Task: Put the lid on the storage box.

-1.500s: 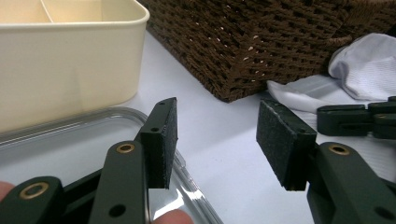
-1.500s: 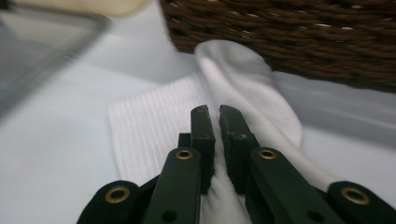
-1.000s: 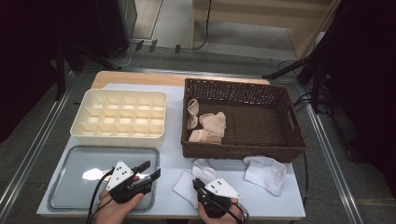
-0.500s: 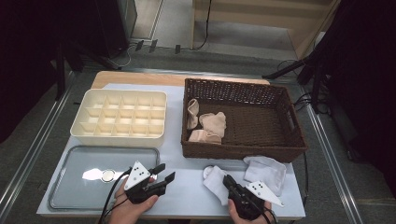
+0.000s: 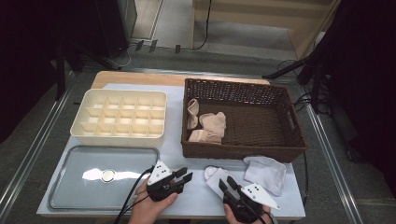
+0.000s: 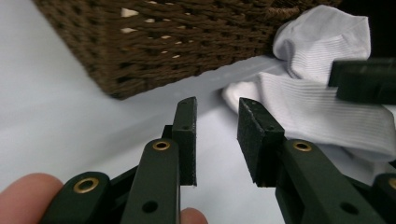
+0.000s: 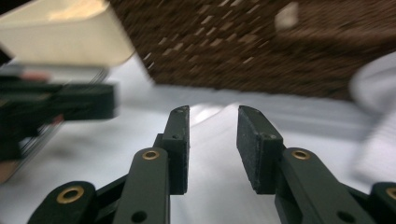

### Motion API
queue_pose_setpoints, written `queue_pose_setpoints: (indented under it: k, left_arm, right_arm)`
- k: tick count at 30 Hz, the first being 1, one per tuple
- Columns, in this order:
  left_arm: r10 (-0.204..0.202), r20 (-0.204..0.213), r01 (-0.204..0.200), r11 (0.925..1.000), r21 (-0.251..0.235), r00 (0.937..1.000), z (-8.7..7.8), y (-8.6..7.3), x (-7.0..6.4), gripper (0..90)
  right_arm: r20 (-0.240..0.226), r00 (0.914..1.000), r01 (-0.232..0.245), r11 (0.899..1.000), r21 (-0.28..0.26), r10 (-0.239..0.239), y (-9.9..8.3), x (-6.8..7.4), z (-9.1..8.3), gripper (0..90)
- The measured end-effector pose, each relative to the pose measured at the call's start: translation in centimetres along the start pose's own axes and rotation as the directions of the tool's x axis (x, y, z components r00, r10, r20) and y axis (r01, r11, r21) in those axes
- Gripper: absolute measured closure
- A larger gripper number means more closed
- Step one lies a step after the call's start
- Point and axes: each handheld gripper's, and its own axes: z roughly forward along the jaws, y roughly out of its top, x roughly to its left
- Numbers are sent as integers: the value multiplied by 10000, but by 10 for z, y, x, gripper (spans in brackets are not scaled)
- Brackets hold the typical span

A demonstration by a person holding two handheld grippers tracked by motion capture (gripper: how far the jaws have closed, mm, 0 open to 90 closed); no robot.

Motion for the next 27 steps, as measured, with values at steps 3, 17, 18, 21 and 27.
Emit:
queue_pose_setpoints:
  k: [3,17,18,21,27]
  left_arm:
    - [30,8,-30,9999,159,10000,9,2,-5,696]
    - [-199,209,190,9990,394,9996,26,9,-7,619]
    - [-269,242,259,9989,401,9993,27,9,-7,610]
    - [-377,484,347,9975,608,9981,33,9,-8,577]
    - [-743,716,682,9941,845,9947,44,11,-12,570]
  right_arm:
    - [-337,9989,354,9977,576,-335,-6,8,10,633]
    - [417,9778,1962,9675,1596,-2052,-14,19,23,879]
    - [345,9823,1775,9732,1461,-1843,-13,17,20,886]
    - [159,9885,1476,9830,1091,-1502,-9,11,12,893]
    - [82,9962,861,9953,445,-865,-3,0,0,894]
